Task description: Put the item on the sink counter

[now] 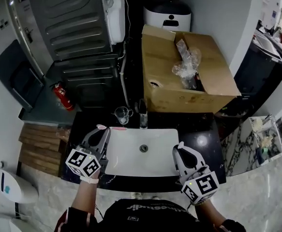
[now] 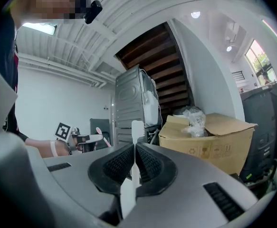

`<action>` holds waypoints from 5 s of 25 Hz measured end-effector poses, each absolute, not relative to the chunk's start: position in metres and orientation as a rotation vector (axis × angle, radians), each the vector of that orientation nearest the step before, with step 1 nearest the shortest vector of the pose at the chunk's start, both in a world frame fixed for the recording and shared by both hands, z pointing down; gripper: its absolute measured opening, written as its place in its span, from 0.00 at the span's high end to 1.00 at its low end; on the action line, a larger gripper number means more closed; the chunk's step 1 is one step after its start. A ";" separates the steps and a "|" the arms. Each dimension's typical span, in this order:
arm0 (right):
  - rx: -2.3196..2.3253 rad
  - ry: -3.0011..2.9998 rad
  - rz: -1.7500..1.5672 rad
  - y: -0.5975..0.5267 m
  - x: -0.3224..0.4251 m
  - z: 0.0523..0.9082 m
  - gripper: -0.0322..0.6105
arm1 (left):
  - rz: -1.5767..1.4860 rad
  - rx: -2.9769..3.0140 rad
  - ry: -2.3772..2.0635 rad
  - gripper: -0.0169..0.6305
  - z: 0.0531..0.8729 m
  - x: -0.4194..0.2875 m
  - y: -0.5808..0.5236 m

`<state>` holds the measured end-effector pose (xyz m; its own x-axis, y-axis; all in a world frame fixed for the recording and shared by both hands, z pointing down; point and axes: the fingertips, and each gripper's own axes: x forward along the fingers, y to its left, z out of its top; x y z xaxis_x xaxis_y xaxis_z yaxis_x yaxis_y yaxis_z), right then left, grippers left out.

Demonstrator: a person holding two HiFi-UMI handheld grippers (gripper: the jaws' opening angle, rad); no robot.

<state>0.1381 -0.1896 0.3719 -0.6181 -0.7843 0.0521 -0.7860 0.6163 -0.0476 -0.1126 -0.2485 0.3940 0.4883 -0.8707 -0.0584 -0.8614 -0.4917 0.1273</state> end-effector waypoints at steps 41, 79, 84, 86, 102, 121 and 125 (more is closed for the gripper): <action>1.345 -2.675 0.150 -0.239 0.079 0.399 0.88 | 0.065 2.383 -1.445 0.78 0.588 -0.165 -0.440; 1.213 -2.923 0.078 -0.211 0.071 0.349 0.88 | -0.192 2.780 -1.429 0.95 0.366 -0.086 -0.209; 1.155 -2.945 0.095 -0.235 0.047 0.346 0.88 | -0.189 2.730 -1.478 0.95 0.377 -0.112 -0.203; 1.125 -2.951 0.103 -0.247 0.033 0.345 0.88 | -0.190 2.705 -1.503 0.95 0.382 -0.125 -0.201; 1.046 -2.819 0.244 -0.385 -0.095 0.412 0.88 | -0.212 2.586 -1.571 0.95 0.418 -0.215 -0.215; 1.111 -2.531 0.376 -0.481 -0.157 0.544 0.88 | -0.168 2.467 -1.591 0.95 0.465 -0.288 -0.234; 1.127 -2.462 0.387 -0.486 -0.155 0.565 0.88 | -0.163 2.461 -1.585 0.95 0.470 -0.293 -0.236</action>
<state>-0.1555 -0.4858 0.5655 -0.5927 -0.6555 0.4680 -0.7675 0.6360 -0.0811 -0.2933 -0.2359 0.4704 0.4156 -0.9093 0.0199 -0.8862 -0.4000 0.2338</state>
